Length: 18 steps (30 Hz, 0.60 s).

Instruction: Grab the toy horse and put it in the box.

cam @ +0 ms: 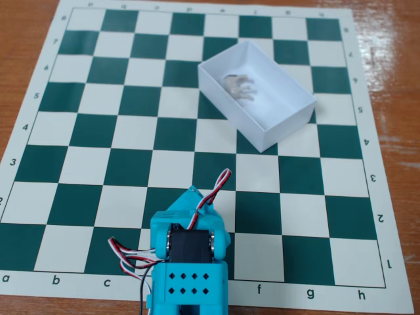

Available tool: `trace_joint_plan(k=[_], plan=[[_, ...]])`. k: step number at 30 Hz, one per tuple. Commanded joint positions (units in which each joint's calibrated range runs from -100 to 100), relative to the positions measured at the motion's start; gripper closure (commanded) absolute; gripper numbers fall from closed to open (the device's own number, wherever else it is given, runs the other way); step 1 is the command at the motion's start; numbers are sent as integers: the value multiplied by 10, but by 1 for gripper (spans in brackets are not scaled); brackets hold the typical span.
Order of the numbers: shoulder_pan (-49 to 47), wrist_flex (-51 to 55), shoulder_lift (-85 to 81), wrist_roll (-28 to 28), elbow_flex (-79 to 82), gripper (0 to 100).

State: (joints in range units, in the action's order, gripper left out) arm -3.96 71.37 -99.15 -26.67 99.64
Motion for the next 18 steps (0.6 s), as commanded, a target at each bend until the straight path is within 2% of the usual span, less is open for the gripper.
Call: trace_joint_plan(k=[1,18], plan=[[12,1,-4,-4,4,100],[-25,11,-4,-4,4,100]])
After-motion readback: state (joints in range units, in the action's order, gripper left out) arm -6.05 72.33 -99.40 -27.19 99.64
